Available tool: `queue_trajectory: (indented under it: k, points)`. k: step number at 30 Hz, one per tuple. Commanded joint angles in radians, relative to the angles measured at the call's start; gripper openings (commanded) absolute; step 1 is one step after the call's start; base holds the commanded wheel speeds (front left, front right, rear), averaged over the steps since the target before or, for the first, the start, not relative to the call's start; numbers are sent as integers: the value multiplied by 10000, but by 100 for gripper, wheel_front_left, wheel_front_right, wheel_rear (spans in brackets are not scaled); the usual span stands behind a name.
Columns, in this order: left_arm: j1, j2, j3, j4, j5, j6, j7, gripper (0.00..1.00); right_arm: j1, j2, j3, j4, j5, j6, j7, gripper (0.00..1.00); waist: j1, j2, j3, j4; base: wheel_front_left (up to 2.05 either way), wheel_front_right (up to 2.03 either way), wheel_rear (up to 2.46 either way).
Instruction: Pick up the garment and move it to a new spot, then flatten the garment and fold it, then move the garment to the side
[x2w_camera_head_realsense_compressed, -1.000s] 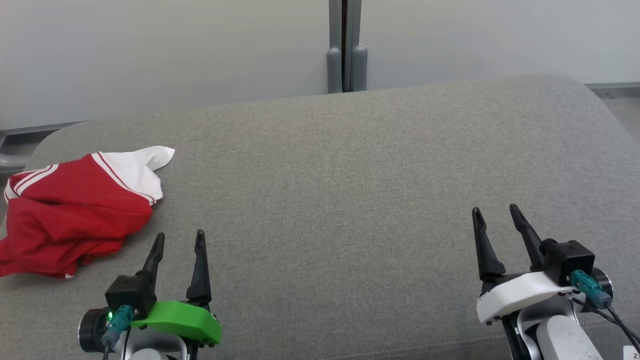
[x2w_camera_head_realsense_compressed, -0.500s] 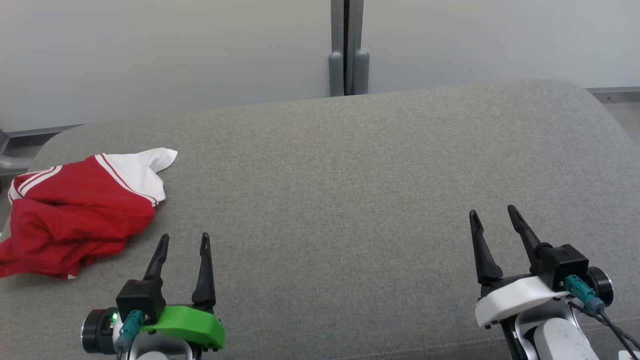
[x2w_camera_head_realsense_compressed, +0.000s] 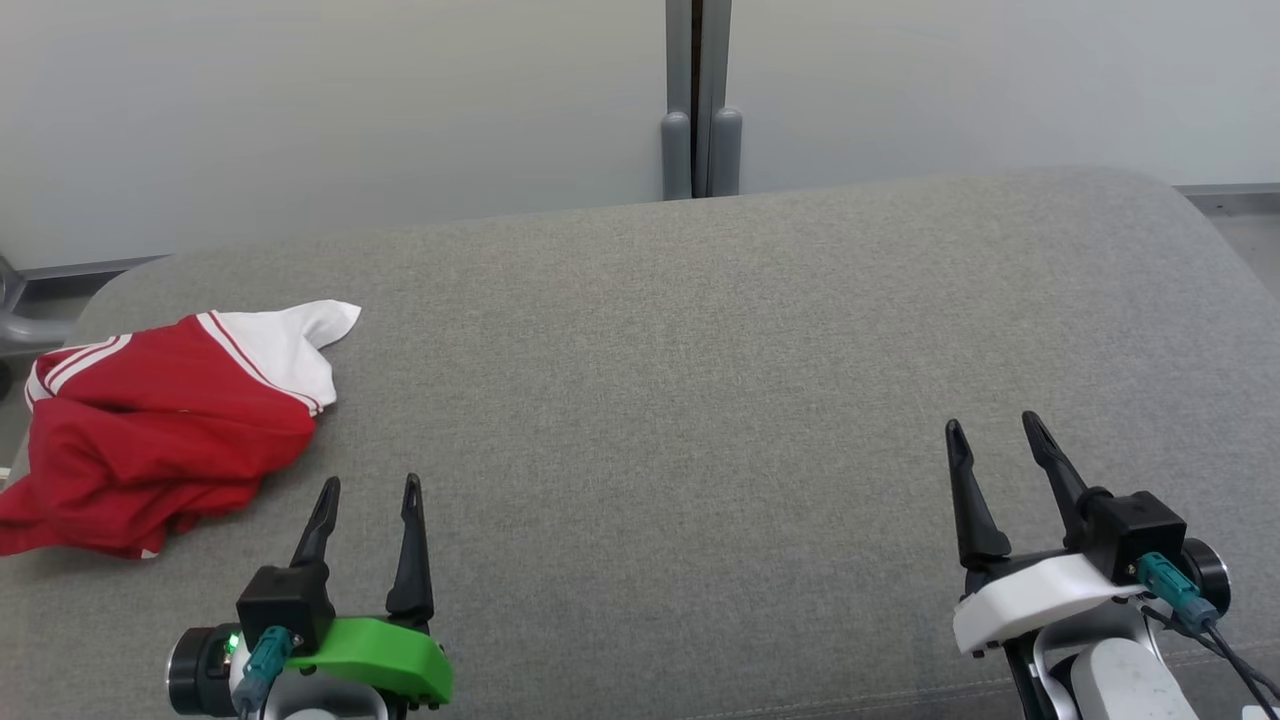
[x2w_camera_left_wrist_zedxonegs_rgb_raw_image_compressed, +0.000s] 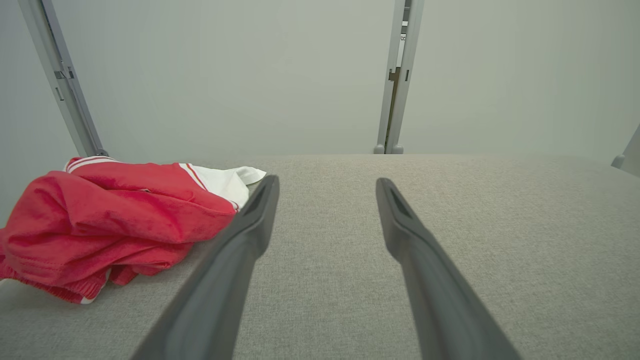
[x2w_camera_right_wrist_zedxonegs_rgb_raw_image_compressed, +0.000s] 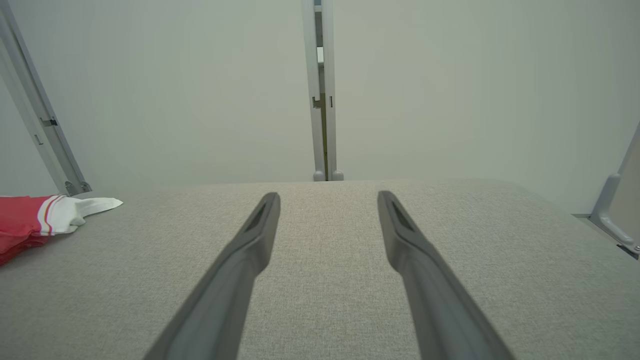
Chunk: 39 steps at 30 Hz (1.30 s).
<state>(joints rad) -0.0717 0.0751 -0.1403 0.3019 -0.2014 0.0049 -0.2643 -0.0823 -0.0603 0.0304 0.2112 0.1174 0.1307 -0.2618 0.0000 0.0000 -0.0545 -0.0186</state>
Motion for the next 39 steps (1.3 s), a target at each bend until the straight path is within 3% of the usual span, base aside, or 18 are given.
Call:
queue_trajectory:
  k: [1, 12, 30, 39]
  points:
    - [48, 4, -7, 58, -62, 37, -9, 100, 145, -1, -22, 14, 59, 1, -36, 100, 0, 0, -8, 12, 0, 0, 0]
    - [-19, -20, 9, 146, -213, 245, -5, 100, 226, 24, 284, -17, 116, 1, -32, 100, 0, 0, -54, 583, 0, 0, 0]
    - [77, 132, -12, 21, -382, 548, 153, 100, 385, 80, 1019, -306, 476, 1, -30, 100, 0, 0, -179, 3245, 0, 0, 0]
    - [-23, 161, -129, -68, -428, 528, 260, 100, 432, 79, 1091, -340, 709, 1, -30, 100, 0, 0, -136, 4131, 0, 0, 0]
